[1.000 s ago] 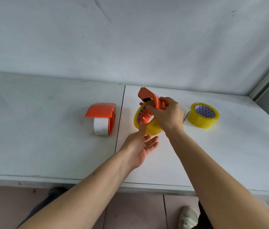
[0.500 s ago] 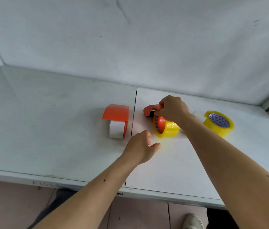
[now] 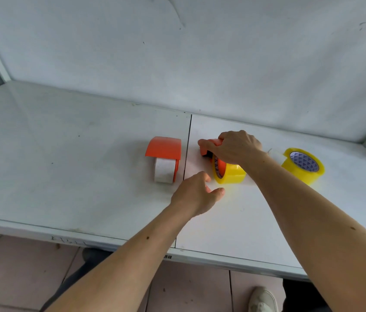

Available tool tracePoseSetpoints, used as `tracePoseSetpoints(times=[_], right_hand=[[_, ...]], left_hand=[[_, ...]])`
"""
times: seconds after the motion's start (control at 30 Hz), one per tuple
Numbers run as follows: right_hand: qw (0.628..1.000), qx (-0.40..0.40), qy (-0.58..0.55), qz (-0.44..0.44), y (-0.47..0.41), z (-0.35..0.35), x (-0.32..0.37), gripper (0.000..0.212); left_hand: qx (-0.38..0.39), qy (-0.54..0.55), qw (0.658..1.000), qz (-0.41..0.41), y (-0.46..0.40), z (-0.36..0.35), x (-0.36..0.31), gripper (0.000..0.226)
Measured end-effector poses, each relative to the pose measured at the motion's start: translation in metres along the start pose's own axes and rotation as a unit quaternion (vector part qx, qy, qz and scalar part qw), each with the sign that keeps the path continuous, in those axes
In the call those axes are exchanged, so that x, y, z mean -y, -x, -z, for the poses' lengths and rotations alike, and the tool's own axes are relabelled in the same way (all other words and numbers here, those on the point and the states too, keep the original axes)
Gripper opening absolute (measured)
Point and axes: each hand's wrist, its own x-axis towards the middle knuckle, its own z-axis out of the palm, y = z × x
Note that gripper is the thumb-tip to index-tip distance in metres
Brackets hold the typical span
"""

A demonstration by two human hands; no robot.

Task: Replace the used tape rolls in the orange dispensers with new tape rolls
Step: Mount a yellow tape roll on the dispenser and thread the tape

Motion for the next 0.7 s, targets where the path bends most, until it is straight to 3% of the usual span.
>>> tracePoseSetpoints(times=[0.07,0.2,0.3,0.47,0.6,0.7], right_hand=[[1.000,-0.008,0.013,0.004,0.001,0.001,0.000,0.084],[0.999,-0.017,0.042,0.018,0.000,0.004,0.003,0.060],[0.997,0.002,0.067,0.032,-0.005,0.010,0.005,0.055],[0.990,0.115,0.065,0.049,-0.007,0.024,0.001,0.055],[0.981,0.180,0.044,0.065,0.002,0.032,0.001,0.082],[0.982,0.182,-0.005,0.050,0.007,0.033,0.004,0.060]], left_hand=[[0.002,-0.002,1.000,0.001,0.000,0.000,0.000,0.058],[0.004,0.007,1.000,0.006,0.001,0.001,0.001,0.058],[-0.001,0.031,0.999,0.010,0.003,0.000,0.002,0.055],[-0.009,0.032,0.999,0.004,0.003,-0.002,0.001,0.053],[-0.009,0.028,1.000,0.004,0.003,-0.001,-0.001,0.053],[-0.005,0.033,0.999,0.004,0.003,-0.001,0.000,0.053]])
